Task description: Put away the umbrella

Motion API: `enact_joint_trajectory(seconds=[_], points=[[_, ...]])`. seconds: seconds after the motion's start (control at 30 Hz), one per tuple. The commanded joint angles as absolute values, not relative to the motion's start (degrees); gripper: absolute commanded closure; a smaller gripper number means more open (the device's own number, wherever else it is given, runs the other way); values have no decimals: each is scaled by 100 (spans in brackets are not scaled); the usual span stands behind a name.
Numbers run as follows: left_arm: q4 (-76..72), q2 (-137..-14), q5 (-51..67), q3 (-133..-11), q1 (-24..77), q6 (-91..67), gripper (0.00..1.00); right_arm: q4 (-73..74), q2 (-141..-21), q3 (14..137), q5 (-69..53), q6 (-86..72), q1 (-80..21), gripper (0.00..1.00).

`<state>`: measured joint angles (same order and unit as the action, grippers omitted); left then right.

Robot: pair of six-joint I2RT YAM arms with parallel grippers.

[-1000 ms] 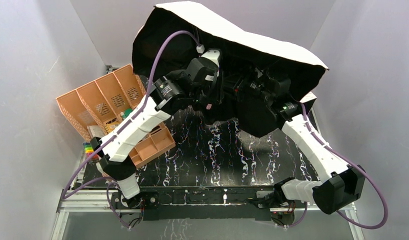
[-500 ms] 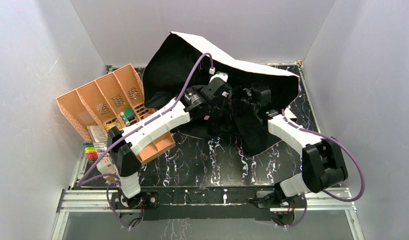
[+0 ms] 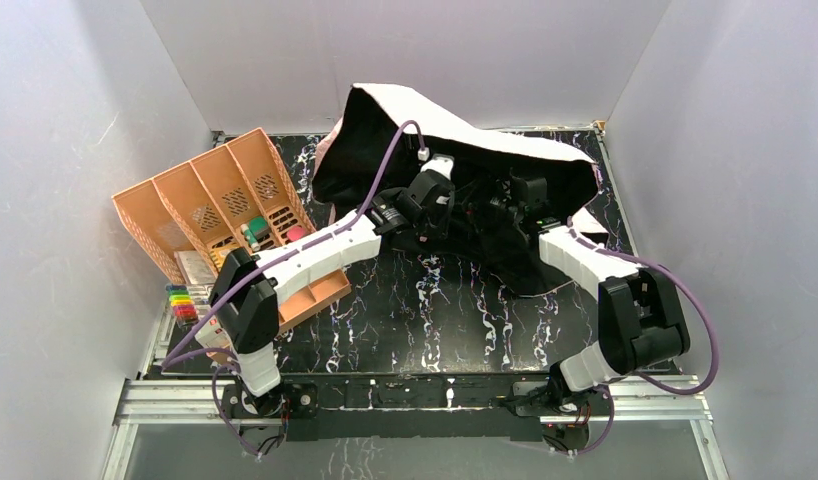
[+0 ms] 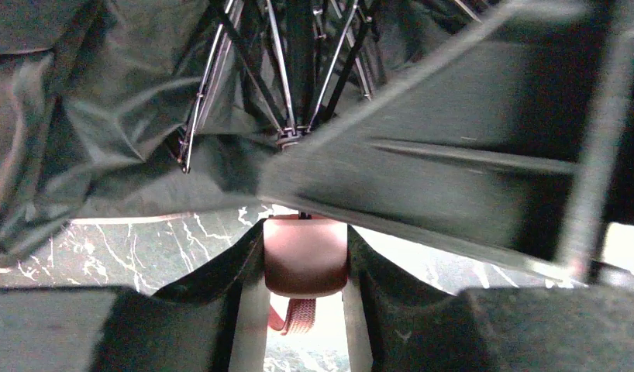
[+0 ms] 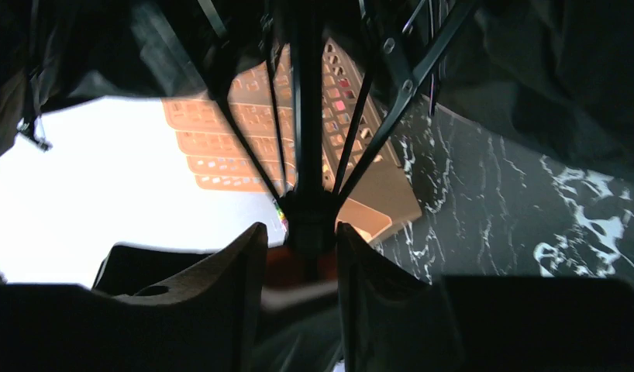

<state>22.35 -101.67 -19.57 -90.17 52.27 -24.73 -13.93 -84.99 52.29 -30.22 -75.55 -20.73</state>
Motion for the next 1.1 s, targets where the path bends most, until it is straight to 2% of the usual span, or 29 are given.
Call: enact_joint_trajectory(seconds=[0.0, 0.07, 0.17, 0.47, 0.63, 0.77, 0.93, 1.07], points=[[1627, -10071, -1761, -8419, 4842, -2602, 100, -1656, -8063, 5003, -3090, -7017, -1924, 51], [1497, -10080, -1633, -8274, 4717, -2685, 100, -1586, -7871, 4775, -2909, -6907, -1873, 46], [1356, -10136, -1480, -8140, 4609, -2733, 100, -1564, -7621, 4451, -2774, -6857, -1810, 32], [1069, -10345, -1159, -7971, 4536, -2734, 100, -801, -6868, 3765, -2247, -6140, -1675, 29], [851, -10520, -743, -7824, 4447, -2707, 96, 271, -6181, 3830, -1105, -5294, -1591, 30], [638, -10549, -459, -7681, 4317, -2751, 83, 1084, -5662, 4004, -340, -4585, -1557, 29], [679, -10415, -216, -7690, 4287, -2567, 45, 1717, -5309, 4322, -166, -3868, -1528, 24], [891, -9927, -14, -7470, 4289, -2355, 32, 1895, -5163, 4895, -305, -3310, -1525, 23]])
